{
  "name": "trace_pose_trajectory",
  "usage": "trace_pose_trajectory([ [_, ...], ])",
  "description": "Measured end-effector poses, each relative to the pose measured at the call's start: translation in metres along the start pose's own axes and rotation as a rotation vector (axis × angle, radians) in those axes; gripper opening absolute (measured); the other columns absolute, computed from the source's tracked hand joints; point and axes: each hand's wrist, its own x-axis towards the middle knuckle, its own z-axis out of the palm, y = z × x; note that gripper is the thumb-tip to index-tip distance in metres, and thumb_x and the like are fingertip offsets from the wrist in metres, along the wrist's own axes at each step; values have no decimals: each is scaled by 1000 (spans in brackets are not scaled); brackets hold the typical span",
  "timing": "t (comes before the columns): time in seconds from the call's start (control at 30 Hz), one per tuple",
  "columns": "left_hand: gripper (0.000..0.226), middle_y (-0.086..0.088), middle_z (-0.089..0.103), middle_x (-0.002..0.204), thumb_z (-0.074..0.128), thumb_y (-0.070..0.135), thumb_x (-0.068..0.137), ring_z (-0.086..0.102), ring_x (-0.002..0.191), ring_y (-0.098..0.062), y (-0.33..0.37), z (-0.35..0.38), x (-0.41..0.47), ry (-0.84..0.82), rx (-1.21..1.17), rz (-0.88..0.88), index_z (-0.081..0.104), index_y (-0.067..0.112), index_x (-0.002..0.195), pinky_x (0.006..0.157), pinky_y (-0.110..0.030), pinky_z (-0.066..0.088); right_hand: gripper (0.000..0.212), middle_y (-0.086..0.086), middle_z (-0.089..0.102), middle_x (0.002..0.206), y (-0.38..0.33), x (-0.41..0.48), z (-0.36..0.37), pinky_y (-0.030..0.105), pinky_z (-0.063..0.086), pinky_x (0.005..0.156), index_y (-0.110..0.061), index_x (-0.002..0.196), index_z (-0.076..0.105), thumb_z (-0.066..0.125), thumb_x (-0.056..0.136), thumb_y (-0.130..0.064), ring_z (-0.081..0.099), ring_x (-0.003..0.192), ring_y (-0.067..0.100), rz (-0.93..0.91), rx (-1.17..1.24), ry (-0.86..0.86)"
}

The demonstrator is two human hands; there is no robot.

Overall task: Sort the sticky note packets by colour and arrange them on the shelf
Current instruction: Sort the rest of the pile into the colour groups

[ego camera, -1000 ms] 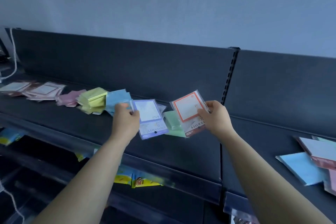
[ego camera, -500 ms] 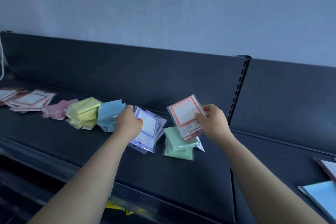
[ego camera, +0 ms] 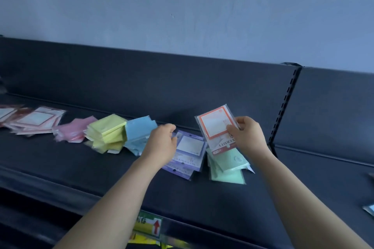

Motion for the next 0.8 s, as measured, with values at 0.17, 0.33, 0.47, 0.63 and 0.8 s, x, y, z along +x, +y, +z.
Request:
trace_pose_trajectory([
  [0.17, 31, -4, 66, 116, 55, 14, 95, 61, 101, -15, -32, -44, 2, 40, -168, 45, 59, 10, 125, 87, -19, 42, 12, 5, 71, 92, -33, -17, 44, 34, 58, 55, -11, 104, 59, 57, 93, -12, 71, 71, 18, -9, 65, 7],
  [0.33, 46, 0, 60, 122, 45, 30, 100, 57, 110, -18, -69, -87, 3, -10, -211, 21, 41, 14, 143, 92, -26, 41, 14, 1, 74, 88, -62, -42, 96, 42, 60, 68, -13, 104, 63, 61, 91, -12, 72, 72, 18, -71, 47, -124],
  [0.47, 31, 4, 64, 104, 46, 32, 100, 64, 94, -21, -92, -117, 2, -47, -279, -3, 56, 19, 126, 78, -34, 53, 14, -1, 75, 89, -84, -56, 133, 37, 60, 63, -18, 103, 67, 62, 91, -12, 72, 75, 18, -109, 31, -269],
  [0.63, 17, 8, 68, 92, 51, 26, 99, 65, 75, -8, -123, -143, 1, -30, -275, -9, 64, 19, 107, 57, -24, 53, 19, 2, 71, 89, -100, -56, 174, 30, 59, 62, -18, 106, 69, 69, 88, -17, 71, 70, 15, -122, 27, -307],
  [0.8, 19, 1, 71, 94, 53, 28, 98, 68, 70, -11, -158, -169, 2, 112, -373, -149, 65, 15, 106, 63, -27, 58, 31, 0, 61, 83, -107, -44, 221, 29, 54, 73, -18, 109, 65, 76, 81, -24, 61, 73, 13, -150, -26, -298],
])
